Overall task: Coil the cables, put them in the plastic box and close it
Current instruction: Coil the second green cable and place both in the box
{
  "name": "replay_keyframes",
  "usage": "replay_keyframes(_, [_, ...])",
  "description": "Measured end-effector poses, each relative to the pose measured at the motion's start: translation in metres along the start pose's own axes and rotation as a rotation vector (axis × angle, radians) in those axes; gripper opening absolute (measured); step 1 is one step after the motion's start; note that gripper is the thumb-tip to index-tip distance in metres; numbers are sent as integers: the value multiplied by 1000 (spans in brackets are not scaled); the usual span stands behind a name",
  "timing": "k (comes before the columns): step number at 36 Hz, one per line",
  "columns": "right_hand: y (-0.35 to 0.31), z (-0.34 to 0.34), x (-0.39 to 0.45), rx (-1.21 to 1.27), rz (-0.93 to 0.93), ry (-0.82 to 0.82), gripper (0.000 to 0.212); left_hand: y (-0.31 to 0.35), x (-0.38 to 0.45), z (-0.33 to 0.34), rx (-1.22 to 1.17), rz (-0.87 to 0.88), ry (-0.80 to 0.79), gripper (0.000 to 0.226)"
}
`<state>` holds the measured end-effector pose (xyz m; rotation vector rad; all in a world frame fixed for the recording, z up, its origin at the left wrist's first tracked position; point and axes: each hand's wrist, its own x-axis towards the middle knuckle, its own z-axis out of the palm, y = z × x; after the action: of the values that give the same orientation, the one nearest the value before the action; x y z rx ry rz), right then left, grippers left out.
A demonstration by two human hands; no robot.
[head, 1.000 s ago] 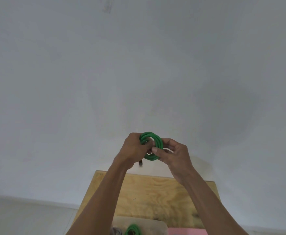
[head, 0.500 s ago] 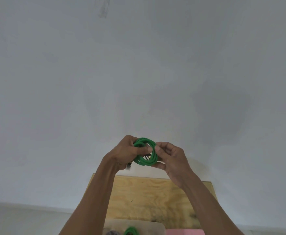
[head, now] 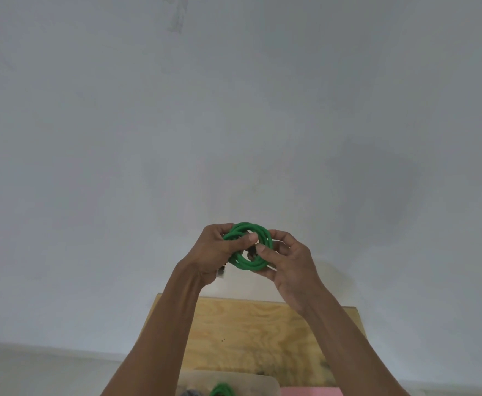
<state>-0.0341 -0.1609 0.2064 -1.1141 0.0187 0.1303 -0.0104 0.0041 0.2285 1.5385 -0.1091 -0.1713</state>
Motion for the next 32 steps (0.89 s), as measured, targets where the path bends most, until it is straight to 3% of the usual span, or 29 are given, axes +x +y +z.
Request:
replay_keyframes(4, [3,5,1,-29,-11,1,26,-4,-3,-2,-45,13,-66,18])
replay_keyframes(11, [8,8,1,-13,23,23,23,-4,-2,-10,-58,-44,-117,25])
replay_keyframes(19, [10,4,4,-256,-93,98,25,0,-1,0,6,-37,44,17])
replay_keyframes(27, [7,-13,7,-168,-11,10,29,-4,-4,-3,38,11,-67,19])
replay_keyframes(32, [10,-11,6,-345,50,-35,17,-5,-4,-3,103,41,-116,26])
